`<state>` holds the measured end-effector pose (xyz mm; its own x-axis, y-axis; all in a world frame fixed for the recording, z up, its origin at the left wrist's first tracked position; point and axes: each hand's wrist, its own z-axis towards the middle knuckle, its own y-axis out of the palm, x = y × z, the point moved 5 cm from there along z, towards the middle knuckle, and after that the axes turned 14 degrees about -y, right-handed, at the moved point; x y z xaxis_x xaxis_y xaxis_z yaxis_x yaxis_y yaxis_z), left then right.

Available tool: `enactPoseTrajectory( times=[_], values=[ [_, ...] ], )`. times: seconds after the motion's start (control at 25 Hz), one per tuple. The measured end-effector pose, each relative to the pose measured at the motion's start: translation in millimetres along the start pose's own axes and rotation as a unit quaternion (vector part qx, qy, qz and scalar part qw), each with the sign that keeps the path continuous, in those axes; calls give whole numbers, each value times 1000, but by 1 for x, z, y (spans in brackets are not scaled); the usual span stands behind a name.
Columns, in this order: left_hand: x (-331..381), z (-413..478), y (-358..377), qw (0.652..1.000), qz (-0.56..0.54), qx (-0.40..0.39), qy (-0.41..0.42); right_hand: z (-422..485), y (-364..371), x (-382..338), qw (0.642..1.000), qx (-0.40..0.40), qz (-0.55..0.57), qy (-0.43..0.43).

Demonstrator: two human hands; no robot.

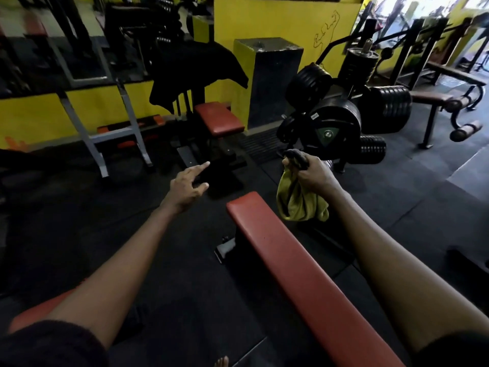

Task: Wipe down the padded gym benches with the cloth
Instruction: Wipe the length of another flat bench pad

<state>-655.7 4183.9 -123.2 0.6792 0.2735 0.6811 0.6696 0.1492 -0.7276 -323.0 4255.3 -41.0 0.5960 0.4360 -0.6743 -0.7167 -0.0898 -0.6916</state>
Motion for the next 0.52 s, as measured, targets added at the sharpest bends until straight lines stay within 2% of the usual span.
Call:
enactPoseTrajectory(
  times=[0.24, 0.32, 0.52],
  values=[
    [-12, 116, 24, 1000, 9, -14, -2, 100, 48, 43, 999, -34, 4, 14],
    [-19, 146, 37, 1000, 16, -24, -2, 128, 65, 66, 1000, -23, 10, 18],
    [-50, 235, 92, 994, 43, -86, -46, 198, 131, 142, 996, -51, 17, 73]
  ],
)
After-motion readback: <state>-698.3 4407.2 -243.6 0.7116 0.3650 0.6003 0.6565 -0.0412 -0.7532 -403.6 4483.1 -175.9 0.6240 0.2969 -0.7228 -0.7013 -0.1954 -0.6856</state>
